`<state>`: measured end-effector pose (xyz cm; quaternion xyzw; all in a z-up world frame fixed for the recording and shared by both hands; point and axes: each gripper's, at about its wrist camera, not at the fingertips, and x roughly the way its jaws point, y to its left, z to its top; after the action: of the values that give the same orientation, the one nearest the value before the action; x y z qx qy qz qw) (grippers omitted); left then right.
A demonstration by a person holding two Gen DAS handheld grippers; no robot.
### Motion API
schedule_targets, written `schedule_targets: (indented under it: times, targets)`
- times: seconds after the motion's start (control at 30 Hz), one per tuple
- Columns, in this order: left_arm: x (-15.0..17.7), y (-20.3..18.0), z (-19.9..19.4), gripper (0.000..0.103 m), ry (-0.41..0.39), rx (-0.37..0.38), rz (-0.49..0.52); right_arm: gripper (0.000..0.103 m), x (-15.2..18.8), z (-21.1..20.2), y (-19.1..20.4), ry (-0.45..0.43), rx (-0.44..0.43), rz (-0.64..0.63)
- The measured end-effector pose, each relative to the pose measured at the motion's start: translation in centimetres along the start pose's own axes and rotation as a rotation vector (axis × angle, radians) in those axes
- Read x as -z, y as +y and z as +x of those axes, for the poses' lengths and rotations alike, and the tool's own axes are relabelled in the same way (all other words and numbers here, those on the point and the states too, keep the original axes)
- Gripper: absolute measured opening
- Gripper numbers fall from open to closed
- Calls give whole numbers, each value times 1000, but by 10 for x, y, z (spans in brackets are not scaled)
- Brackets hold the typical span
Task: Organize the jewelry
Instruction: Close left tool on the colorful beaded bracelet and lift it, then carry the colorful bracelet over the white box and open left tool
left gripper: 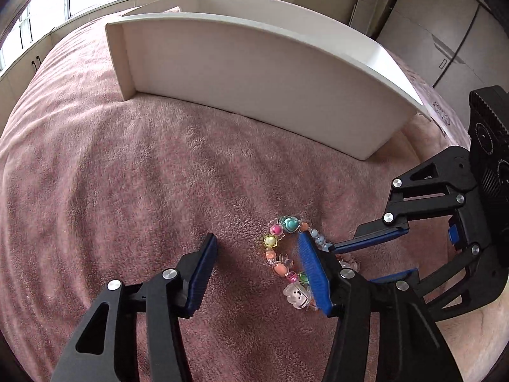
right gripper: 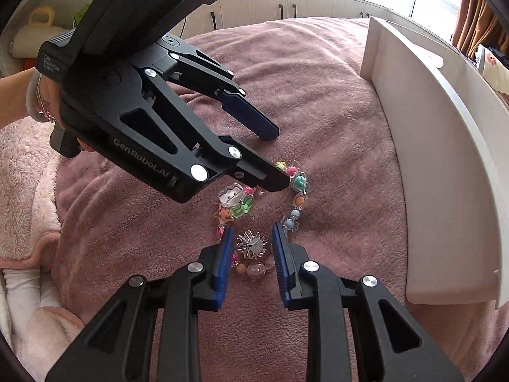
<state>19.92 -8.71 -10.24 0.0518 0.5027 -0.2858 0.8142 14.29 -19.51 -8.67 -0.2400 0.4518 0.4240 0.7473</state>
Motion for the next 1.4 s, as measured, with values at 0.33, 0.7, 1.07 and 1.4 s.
schedule_targets:
  times: [0.33, 0.7, 1.07, 1.4]
  targets:
    - [11, -32, 15, 36, 39, -8, 126, 22, -1, 11, 1, 63, -53, -23]
    - [8, -21, 4, 14, 28, 19, 29, 20, 4, -21, 12, -12, -34, -33]
    - [-5, -14, -65, 14, -89, -17, 8, 20, 11, -95, 2, -141, 18, 24]
    - [-40, -44, -131, 14, -215, -71, 63, 20, -5, -147, -11, -279, 93, 63]
